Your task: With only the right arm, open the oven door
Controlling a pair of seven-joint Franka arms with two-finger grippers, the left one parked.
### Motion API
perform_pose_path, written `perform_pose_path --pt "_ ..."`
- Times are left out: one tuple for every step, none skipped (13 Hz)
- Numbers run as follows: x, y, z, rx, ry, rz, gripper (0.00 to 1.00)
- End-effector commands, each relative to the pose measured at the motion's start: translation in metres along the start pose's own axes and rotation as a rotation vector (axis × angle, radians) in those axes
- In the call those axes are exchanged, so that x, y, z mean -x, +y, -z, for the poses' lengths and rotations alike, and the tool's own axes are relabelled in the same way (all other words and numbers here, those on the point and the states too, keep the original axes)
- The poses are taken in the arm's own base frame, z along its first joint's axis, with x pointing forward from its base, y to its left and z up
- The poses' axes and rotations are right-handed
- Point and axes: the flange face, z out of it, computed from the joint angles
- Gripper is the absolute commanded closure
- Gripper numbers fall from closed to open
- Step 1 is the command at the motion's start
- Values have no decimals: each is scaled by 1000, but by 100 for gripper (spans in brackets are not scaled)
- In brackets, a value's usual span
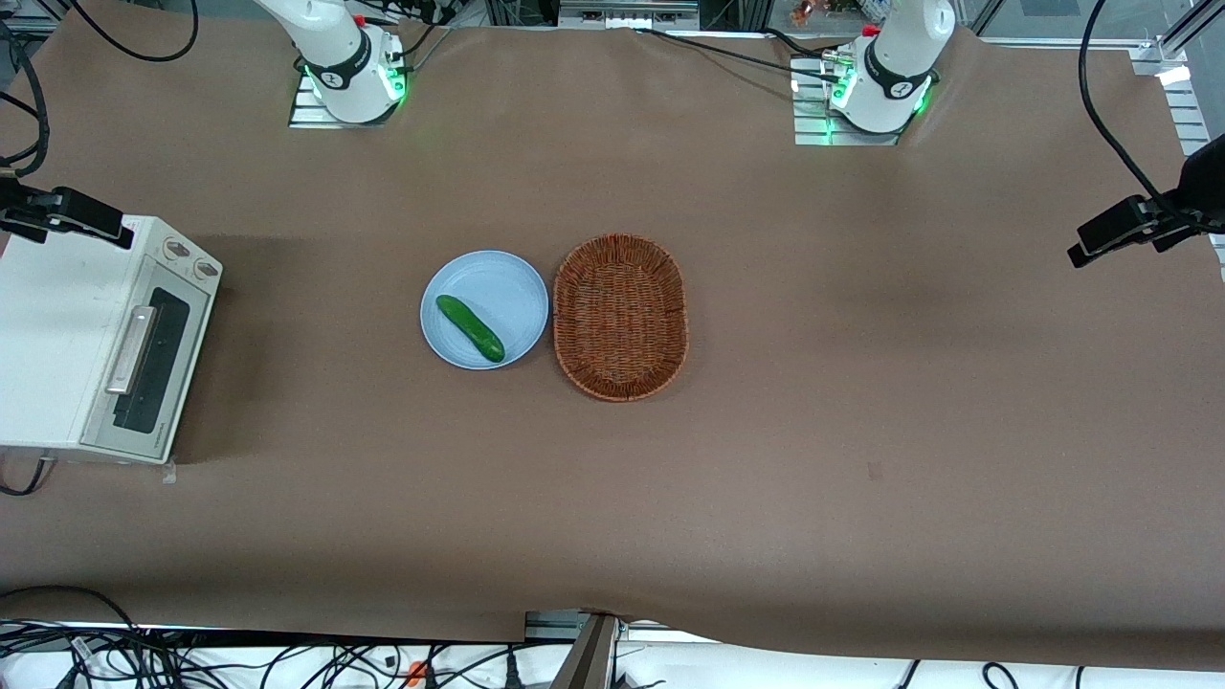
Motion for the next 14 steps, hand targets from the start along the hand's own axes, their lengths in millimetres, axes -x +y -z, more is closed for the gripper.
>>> perform_pose_path --pt "1 0 0 -24 7 7 0" --pt "0 1 -2 -25 5 7 0" --pt "-1 1 -4 -25 2 7 0" --pt "-1 0 -4 -26 1 9 0" --pt "-1 -2 -5 -26 -1 12 0" --pt "-3 -3 -8 -25 -7 13 0" --pt "-4 -4 -9 -25 -9 15 0" --pt "-5 -5 -11 -26 -13 16 0" --pt "-5 -6 -13 -26 -16 18 0" --pt "-6 -6 -13 -26 -18 18 0" --pt "-6 -7 -15 -26 -21 19 0" --pt "-9 -7 -21 -25 -31 21 0" --pt "-11 -8 -24 -25 -39 21 0" --pt "-14 -9 -29 -23 -48 22 0"
